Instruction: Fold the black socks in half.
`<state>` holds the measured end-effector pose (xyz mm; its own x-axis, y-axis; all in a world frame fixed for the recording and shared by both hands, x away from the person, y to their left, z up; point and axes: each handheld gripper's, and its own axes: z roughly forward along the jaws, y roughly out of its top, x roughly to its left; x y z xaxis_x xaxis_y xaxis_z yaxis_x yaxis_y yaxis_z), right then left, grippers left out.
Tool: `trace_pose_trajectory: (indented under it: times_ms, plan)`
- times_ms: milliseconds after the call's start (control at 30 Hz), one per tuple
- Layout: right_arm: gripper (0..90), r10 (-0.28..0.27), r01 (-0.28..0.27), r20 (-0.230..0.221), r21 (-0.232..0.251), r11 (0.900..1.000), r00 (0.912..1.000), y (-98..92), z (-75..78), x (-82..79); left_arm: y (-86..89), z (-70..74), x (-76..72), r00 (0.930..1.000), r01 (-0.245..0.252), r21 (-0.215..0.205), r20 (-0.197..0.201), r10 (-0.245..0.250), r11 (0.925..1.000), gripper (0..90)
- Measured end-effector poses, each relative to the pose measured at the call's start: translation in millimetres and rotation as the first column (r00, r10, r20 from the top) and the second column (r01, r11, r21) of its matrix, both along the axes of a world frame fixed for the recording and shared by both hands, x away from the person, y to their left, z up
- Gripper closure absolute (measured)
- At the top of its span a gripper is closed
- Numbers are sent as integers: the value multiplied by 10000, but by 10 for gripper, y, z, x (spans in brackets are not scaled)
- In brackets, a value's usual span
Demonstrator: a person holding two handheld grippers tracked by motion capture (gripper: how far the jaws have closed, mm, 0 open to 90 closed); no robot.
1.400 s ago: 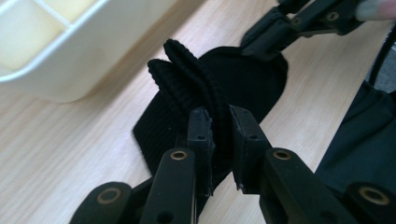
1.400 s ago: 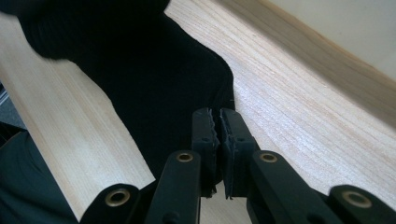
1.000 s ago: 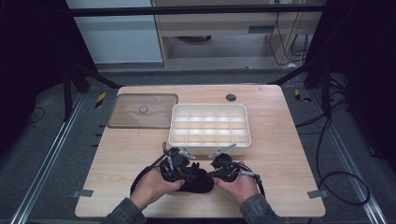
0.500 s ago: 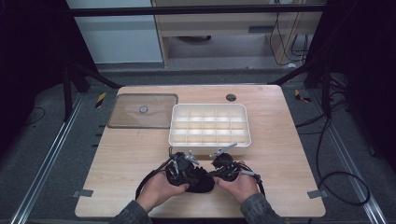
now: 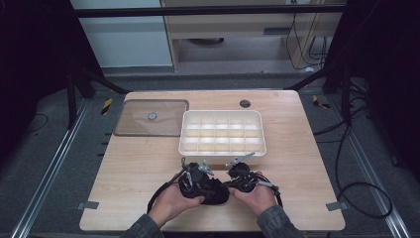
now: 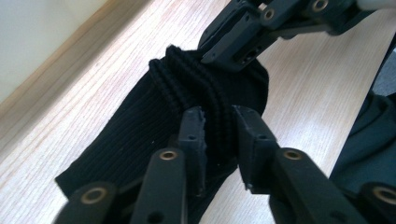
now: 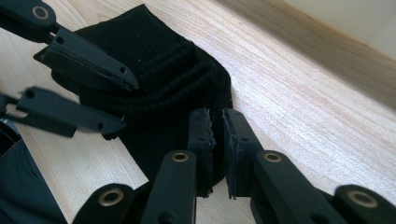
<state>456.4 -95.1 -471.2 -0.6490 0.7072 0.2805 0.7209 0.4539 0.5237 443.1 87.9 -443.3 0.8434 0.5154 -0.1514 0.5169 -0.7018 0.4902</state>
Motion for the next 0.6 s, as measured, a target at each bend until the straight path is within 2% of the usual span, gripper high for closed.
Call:
trace_pose_trajectory:
  times_ms: [100, 267, 600]
  plan:
    - [800, -19, 19, -30, 40, 10000, 10000, -6, -1, 2, -14, 7, -15, 10000, 30, -94, 10, -30, 10000, 677]
    - [766, -78, 78, -5, 52, 10000, 10000, -39, 38, -16, -36, 80, -58, 9996, 93, -4, 272, -92, 10000, 624]
    - [726, -153, 152, 352, 35, 9999, 9993, -135, 218, -47, 42, 220, -39, 9973, -207, 415, 711, 177, 9989, 555]
